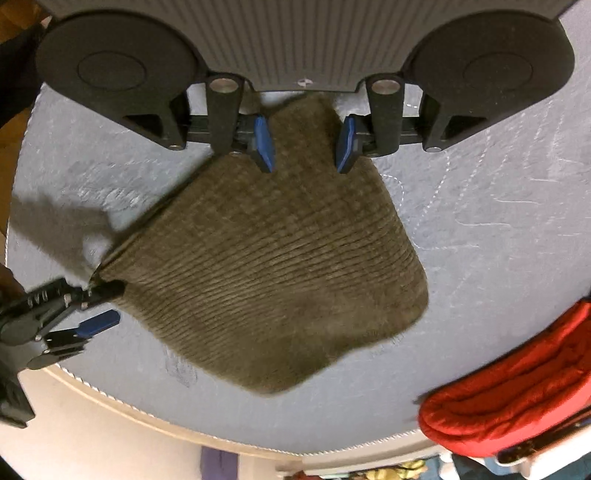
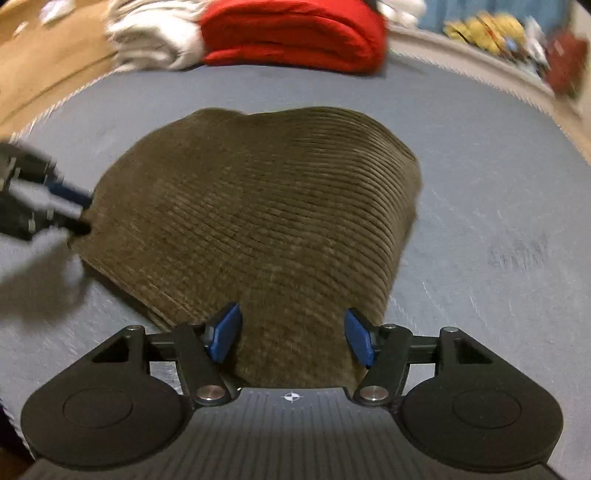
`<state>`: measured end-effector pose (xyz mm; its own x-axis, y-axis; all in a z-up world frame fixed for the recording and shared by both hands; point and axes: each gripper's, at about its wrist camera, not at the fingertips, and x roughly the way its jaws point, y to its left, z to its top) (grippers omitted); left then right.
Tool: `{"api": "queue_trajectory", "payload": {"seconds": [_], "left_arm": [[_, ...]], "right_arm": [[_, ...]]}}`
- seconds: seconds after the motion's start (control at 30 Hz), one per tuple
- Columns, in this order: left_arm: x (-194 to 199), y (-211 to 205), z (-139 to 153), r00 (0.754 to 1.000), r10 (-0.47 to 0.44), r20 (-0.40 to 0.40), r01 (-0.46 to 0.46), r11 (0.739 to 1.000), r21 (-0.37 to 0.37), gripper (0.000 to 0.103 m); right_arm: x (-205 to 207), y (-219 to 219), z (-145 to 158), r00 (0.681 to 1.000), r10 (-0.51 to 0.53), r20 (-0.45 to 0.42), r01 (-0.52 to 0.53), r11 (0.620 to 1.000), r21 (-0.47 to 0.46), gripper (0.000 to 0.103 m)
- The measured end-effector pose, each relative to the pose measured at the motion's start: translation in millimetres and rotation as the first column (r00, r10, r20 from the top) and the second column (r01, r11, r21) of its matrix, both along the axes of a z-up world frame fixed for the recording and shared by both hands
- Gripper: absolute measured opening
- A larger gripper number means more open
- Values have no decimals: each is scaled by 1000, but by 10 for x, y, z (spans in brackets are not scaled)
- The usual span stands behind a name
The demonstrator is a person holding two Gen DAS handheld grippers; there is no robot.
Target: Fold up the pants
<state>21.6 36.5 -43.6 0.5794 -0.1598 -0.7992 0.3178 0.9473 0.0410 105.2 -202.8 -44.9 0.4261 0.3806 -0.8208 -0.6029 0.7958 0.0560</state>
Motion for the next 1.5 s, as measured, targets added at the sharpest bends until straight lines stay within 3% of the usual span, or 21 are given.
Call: {"api": "queue_trajectory", "payload": {"seconds": [0.07,0.13,0.17,0.23,0.3,0.33,0.43,0.5,0.53,0.6,0.73,0.9,1.03,1.5], "left_arm": [[-85,-55,202,999,39,37,-37,999,-34,86],[-221,-140,447,988,91,122,-87,995,-39,90],[-290,-179,565,978,128,163,-124,992,-33,93],[-438,-234,761,948,217,233,-213,976,-42,93],[-548,-257,860,925,282,253,-270,959,-83,95],[-594,-259,869,915,323,244,-301,946,-121,102],[-646,-306,706,900,383,211,-347,919,-187,103],[-686,-353,505,883,430,189,-397,898,-189,103],[-662,-352,391,872,469,139,-444,879,-174,103],[-617,-387,298,858,510,59,-499,856,-136,103],[-531,-477,309,876,470,112,-461,882,-97,103],[-486,-414,279,860,501,94,-490,863,-120,103],[-469,-439,254,872,483,73,-472,871,-136,103],[-431,-433,208,870,490,60,-478,867,-143,103]], "right_arm": [[-34,-59,250,995,-99,19,98,995,22,66],[-142,-97,531,984,-166,60,161,984,73,75],[-202,-107,659,975,-207,76,201,976,90,86],[-340,-118,914,945,-301,126,288,951,115,94],[-488,-115,1098,919,-363,152,342,928,145,95],[-579,-125,1151,906,-393,156,368,915,165,99],[-851,-136,1080,886,-439,152,401,888,225,102],[-957,-122,891,882,-438,172,392,886,249,102],[-984,-110,802,882,-432,190,381,889,253,102],[-963,-46,651,881,-434,190,407,898,165,102],[-911,-53,645,876,-436,208,406,898,172,102],[-824,-12,554,873,-462,155,441,885,152,102],[-794,113,510,890,-433,147,412,899,151,102],[-812,402,533,915,-374,150,353,924,150,102]]}}
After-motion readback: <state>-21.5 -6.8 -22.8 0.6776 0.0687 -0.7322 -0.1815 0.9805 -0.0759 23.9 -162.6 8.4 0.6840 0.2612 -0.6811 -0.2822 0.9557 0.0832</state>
